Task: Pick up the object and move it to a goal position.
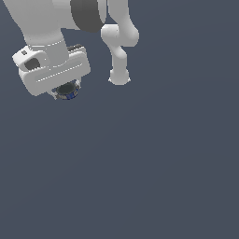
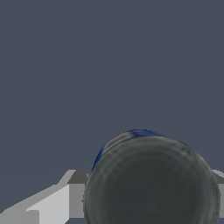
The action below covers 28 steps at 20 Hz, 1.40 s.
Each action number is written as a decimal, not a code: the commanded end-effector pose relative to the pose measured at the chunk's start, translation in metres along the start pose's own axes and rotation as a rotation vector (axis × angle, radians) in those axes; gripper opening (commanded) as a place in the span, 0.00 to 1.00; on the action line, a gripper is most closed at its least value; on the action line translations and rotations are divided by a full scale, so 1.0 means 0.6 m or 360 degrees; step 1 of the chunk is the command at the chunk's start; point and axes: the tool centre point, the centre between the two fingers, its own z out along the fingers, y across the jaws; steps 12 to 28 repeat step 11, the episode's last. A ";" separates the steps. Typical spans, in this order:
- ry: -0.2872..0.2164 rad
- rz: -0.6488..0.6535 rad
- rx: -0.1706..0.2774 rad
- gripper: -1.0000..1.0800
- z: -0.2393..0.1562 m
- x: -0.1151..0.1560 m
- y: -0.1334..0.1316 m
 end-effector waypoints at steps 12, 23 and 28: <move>-0.0001 -0.0001 -0.0001 0.00 -0.037 -0.012 0.030; -0.0001 -0.0001 -0.0001 0.00 -0.037 -0.012 0.030; -0.0001 -0.0001 -0.0001 0.00 -0.037 -0.012 0.030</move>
